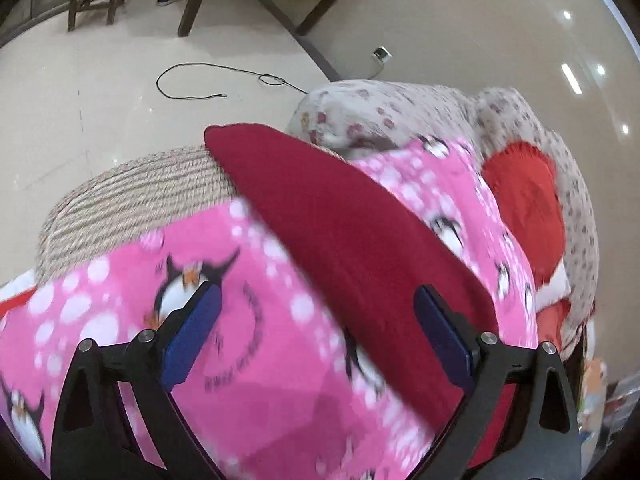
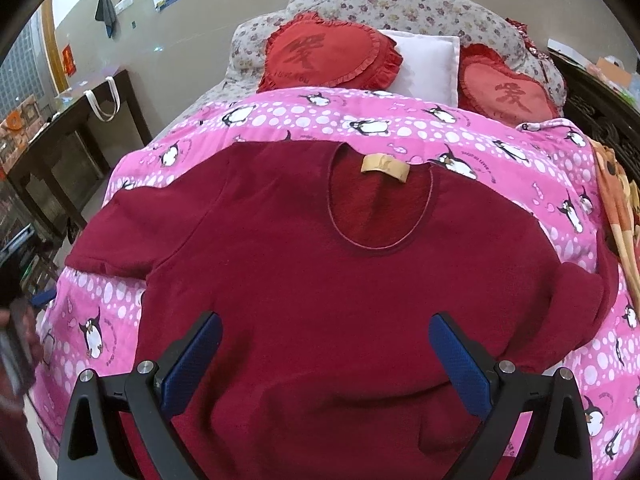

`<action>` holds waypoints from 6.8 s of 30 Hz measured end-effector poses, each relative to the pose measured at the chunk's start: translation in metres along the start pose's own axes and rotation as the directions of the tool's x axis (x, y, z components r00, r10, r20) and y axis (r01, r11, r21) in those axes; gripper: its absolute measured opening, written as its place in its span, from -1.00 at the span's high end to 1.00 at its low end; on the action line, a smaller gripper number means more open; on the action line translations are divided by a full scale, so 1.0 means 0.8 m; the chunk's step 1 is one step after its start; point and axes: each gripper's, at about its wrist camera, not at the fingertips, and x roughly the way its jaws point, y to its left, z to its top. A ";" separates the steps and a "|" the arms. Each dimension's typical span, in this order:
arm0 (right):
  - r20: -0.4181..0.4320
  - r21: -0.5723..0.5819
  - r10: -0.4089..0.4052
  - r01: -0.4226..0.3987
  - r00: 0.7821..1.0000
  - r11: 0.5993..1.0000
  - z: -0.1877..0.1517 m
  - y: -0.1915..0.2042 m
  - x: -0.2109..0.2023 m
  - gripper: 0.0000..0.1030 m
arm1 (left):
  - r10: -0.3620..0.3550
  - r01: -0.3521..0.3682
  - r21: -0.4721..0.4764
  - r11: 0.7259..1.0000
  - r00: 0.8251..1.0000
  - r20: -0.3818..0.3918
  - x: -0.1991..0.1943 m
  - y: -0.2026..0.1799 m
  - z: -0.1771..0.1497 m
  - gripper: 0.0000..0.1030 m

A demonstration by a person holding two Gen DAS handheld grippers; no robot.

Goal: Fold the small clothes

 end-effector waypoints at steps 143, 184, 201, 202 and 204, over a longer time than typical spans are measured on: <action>0.023 0.073 -0.014 0.012 1.000 0.997 -0.092 -0.304 -0.035 0.48 | -0.047 0.263 0.821 0.507 0.959 -0.279 0.004 -0.287 -0.397 -0.61; 0.003 0.759 -0.021 0.012 1.000 0.651 -0.059 -0.533 -0.023 -0.25 | -0.090 0.312 0.843 0.439 0.948 -0.304 -0.046 -0.296 -0.434 -0.61; 0.027 0.795 0.044 -0.048 0.999 0.604 -0.087 -0.582 -0.020 0.88 | -0.109 0.319 0.800 0.508 0.945 -0.308 -0.047 -0.281 -0.403 -0.61; 0.071 0.788 0.042 -0.082 0.997 0.610 -0.087 -0.579 -0.040 0.88 | -0.115 0.315 0.798 0.513 0.947 -0.300 -0.050 -0.280 -0.398 -0.61; 0.175 0.760 0.044 -0.163 0.984 0.629 -0.079 -0.568 -0.084 0.88 | -0.123 0.309 0.793 0.525 0.949 -0.289 -0.054 -0.276 -0.387 -0.61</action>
